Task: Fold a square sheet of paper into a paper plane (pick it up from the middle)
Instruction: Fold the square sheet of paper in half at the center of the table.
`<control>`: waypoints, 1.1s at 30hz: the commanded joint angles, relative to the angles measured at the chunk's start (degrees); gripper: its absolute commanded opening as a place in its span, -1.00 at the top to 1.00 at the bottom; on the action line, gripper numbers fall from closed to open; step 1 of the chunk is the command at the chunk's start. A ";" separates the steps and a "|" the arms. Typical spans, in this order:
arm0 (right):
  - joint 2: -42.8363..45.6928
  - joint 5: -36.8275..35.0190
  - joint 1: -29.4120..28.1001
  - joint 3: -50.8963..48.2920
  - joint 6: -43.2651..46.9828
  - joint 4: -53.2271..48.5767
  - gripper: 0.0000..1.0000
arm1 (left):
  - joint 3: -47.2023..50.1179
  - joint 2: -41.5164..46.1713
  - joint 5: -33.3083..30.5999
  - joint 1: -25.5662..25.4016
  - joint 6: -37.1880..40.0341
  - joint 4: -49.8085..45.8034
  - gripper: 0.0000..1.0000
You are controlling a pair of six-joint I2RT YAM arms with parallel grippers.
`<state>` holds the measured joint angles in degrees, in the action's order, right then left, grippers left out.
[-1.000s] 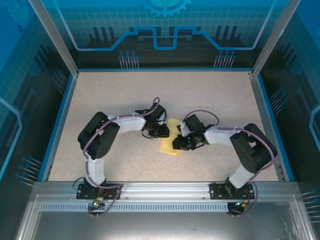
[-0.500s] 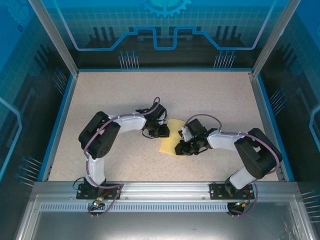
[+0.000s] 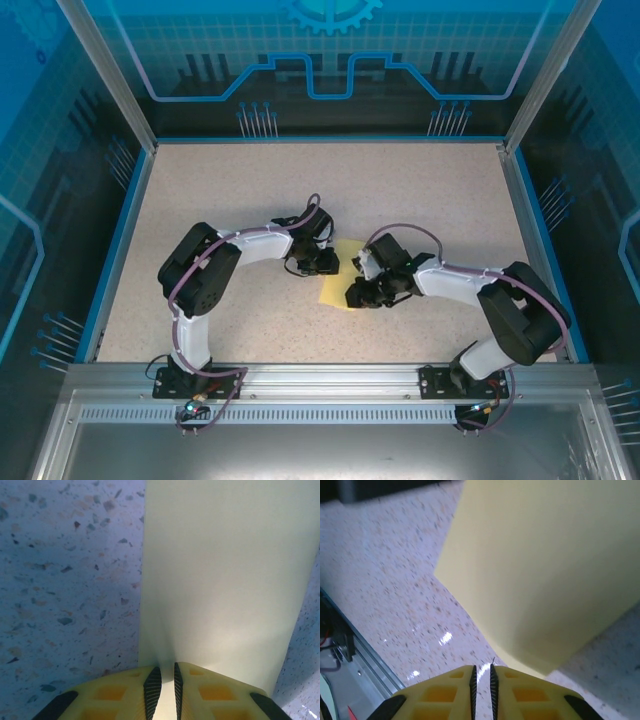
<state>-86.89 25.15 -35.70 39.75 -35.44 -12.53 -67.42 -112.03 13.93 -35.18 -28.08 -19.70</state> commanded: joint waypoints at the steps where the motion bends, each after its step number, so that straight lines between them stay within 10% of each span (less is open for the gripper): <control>1: -1.93 -1.32 -0.68 1.93 -1.62 2.45 0.64 | 3.36 -7.14 -6.37 0.24 1.61 -4.82 0.55; 20: -2.08 -3.11 0.01 -0.95 5.24 -7.41 0.64 | 2.43 -5.94 -5.63 0.27 1.69 -5.18 0.53; 33: -1.57 -0.28 13.01 6.05 4.12 -1.04 0.63 | -3.92 0.14 0.16 0.11 1.60 -6.22 0.35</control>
<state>-87.85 23.62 -24.93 42.96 -31.90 -14.94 -70.04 -112.05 15.25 -35.16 -27.88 -22.57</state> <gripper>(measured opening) 0.185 0.318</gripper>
